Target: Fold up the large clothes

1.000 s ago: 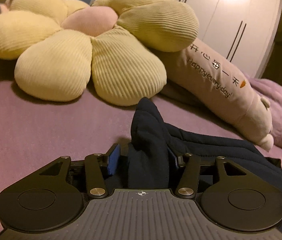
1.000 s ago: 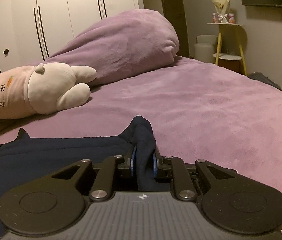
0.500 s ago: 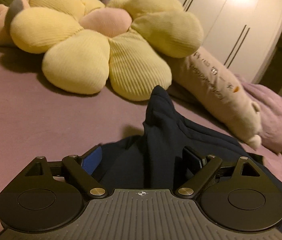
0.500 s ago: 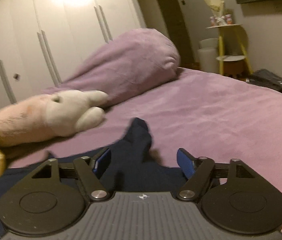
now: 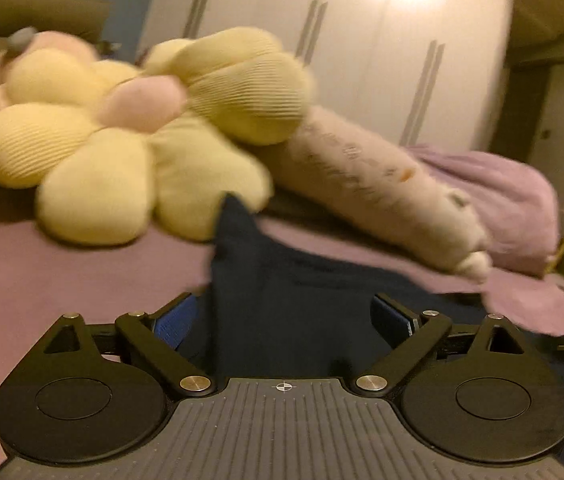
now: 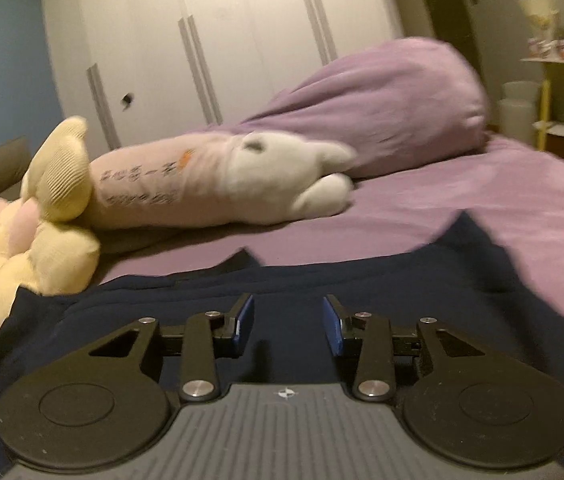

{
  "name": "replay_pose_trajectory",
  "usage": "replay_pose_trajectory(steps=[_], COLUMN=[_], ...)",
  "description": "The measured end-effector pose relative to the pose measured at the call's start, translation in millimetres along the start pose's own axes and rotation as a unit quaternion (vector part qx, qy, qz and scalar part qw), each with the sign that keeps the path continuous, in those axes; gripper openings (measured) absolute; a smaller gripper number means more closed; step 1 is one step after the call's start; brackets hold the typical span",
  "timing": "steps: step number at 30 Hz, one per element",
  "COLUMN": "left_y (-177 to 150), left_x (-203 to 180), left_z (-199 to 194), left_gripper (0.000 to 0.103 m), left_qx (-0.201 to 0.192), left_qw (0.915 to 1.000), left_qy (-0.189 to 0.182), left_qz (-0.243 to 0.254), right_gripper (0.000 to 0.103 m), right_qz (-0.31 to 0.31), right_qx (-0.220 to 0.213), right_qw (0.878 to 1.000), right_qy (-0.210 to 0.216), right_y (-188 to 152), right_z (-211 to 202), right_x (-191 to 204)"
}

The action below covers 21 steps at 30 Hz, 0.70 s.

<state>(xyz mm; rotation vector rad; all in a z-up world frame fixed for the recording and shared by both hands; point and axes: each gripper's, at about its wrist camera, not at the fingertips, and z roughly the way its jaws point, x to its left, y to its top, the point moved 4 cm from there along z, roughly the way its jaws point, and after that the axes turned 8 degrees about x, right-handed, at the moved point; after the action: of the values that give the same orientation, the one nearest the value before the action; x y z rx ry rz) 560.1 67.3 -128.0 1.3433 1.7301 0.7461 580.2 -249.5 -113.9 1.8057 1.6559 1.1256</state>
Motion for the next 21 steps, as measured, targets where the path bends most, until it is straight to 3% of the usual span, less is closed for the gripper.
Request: replay_pose_trajectory(steps=[4,6,7,10,15,16,19,20,21], left_y=[-8.0,-8.9,-11.8,-24.1,-16.0,-13.8,-10.3,-13.7,-18.6], left_x=[-40.4,-49.5,-49.7,-39.5,-28.0,-17.7,28.7,51.0,70.0], left_z=[35.1,43.5,46.7,71.9,62.9,60.5,53.2,50.6,48.2], left_gripper=[0.097,0.098,0.1,0.102,0.102,0.102,0.102,0.102,0.102], left_qx=[0.012,-0.016,-0.025,0.017,0.003,0.002,0.009,0.024,0.036], left_qw=[0.9995,0.9989,0.9987,0.9993,0.9994,0.999,0.995,0.9907,0.9866], left_qy=[0.015,0.022,0.019,0.029,0.035,0.045,0.084,0.094,0.078], left_qz=[0.024,0.037,0.04,0.017,0.009,-0.001,-0.053,-0.095,-0.139], right_gripper=[0.036,0.036,0.036,0.035,0.033,0.031,0.03,0.029,0.029], right_qz=[-0.019,-0.047,-0.051,-0.035,-0.01,-0.002,0.015,0.036,0.068], right_qx=[0.018,0.03,0.04,0.039,0.032,0.029,0.011,0.004,-0.008], right_qw=[0.999,0.998,0.998,0.998,0.997,0.997,1.0,0.999,0.998], right_qy=[0.038,0.028,0.02,0.032,0.064,0.067,0.021,0.019,0.018], right_y=[-3.9,-8.4,-13.5,-29.0,-24.6,-22.4,-15.2,-12.9,-12.5], right_z=[21.3,36.2,44.8,58.9,54.5,50.9,29.3,21.7,9.8], right_x=[41.5,53.9,53.8,39.9,29.0,23.2,-16.1,-33.9,-55.9])
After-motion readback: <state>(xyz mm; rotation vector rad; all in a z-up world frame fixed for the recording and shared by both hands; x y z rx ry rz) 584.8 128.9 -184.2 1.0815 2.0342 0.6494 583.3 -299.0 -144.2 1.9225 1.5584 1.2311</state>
